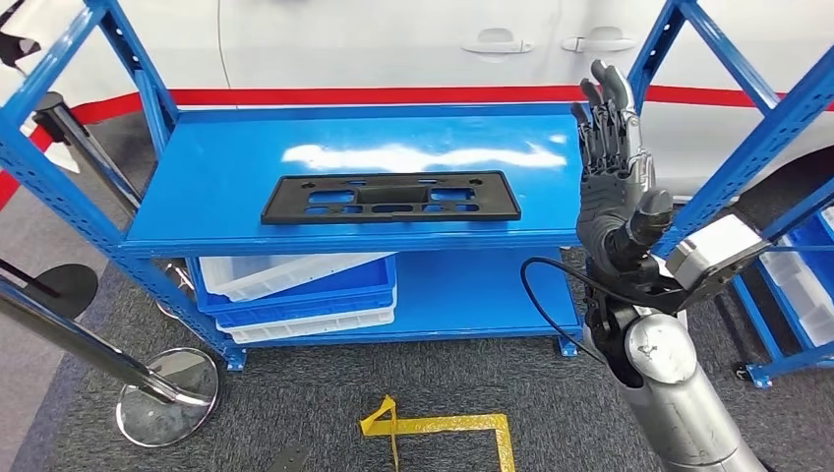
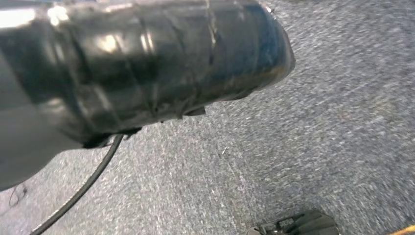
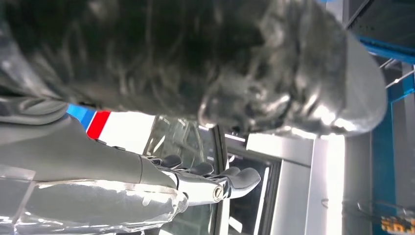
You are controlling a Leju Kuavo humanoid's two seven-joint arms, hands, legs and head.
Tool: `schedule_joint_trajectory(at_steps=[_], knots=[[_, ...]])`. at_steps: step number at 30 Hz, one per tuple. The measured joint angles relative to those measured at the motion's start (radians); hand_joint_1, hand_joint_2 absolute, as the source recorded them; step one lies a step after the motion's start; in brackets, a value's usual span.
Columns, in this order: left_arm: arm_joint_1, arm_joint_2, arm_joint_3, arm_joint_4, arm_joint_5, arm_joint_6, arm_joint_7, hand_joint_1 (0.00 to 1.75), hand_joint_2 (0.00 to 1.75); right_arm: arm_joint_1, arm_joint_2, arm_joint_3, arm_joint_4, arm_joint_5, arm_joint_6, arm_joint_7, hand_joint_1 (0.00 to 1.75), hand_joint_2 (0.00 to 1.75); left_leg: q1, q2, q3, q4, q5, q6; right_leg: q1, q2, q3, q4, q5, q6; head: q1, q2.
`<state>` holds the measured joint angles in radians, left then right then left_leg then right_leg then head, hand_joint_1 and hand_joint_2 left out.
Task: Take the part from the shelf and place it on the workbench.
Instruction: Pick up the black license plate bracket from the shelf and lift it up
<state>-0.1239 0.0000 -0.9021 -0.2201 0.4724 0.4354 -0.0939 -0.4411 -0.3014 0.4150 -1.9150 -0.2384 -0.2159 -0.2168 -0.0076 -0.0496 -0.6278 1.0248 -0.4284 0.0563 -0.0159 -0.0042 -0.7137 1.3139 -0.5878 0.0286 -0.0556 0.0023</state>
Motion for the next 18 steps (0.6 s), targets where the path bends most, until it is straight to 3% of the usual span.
schedule_joint_trajectory(at_steps=[2,4,5,6,8,12,18], knots=[[0.001,0.0,-0.001,0.0,-0.002,-0.002,0.001,0.0,0.0,0.0,0.0,0.0,0.004,0.0,0.001,-0.002,0.0,0.0,-0.001,-0.028,0.005,0.002,-0.002,0.0,0.0,0.009,0.021,-0.074,0.067,-0.006,0.0,0.0],[-0.001,0.0,-0.002,0.0,-0.005,-0.004,0.004,0.0,0.0,-0.001,0.0,0.0,0.007,0.0,0.002,-0.004,0.0,0.0,-0.001,-0.052,0.008,0.006,-0.006,-0.004,-0.001,0.048,0.074,-0.204,0.129,-0.014,-0.001,0.0],[-0.002,0.0,-0.002,0.0,-0.006,-0.004,0.006,0.0,0.0,-0.001,0.0,0.0,0.008,0.003,0.002,-0.006,0.0,0.0,0.001,-0.061,0.006,0.007,-0.007,-0.007,-0.001,0.066,0.093,-0.246,0.141,-0.015,-0.002,0.0],[-0.002,0.0,-0.003,0.0,-0.008,-0.004,0.009,0.0,0.0,-0.002,0.0,0.0,0.009,0.006,0.002,-0.008,0.0,0.0,0.003,-0.069,0.004,0.007,-0.007,-0.012,0.0,0.079,0.104,-0.268,0.141,-0.016,-0.002,0.0],[0.001,0.0,-0.005,0.0,-0.014,-0.003,0.011,0.0,0.0,-0.002,0.001,0.0,0.009,0.011,0.002,-0.015,0.0,0.0,0.007,-0.081,0.0,0.004,-0.006,-0.023,0.001,0.072,0.111,-0.279,0.142,-0.02,-0.003,0.0],[0.0,0.001,-0.012,0.0,-0.035,0.029,0.001,0.0,0.0,0.003,0.005,0.0,0.009,0.007,0.0,-0.031,0.0,0.0,0.006,-0.072,0.012,-0.007,0.0,-0.013,0.005,0.063,0.121,-0.29,0.142,-0.016,-0.004,0.0],[-0.005,0.001,-0.018,0.0,-0.042,0.07,-0.011,0.0,0.0,0.013,0.007,0.0,0.005,-0.008,-0.006,-0.044,0.0,0.0,0.008,-0.066,0.017,-0.013,-0.002,-0.017,0.009,0.066,0.121,-0.288,0.142,-0.025,-0.002,0.0]])
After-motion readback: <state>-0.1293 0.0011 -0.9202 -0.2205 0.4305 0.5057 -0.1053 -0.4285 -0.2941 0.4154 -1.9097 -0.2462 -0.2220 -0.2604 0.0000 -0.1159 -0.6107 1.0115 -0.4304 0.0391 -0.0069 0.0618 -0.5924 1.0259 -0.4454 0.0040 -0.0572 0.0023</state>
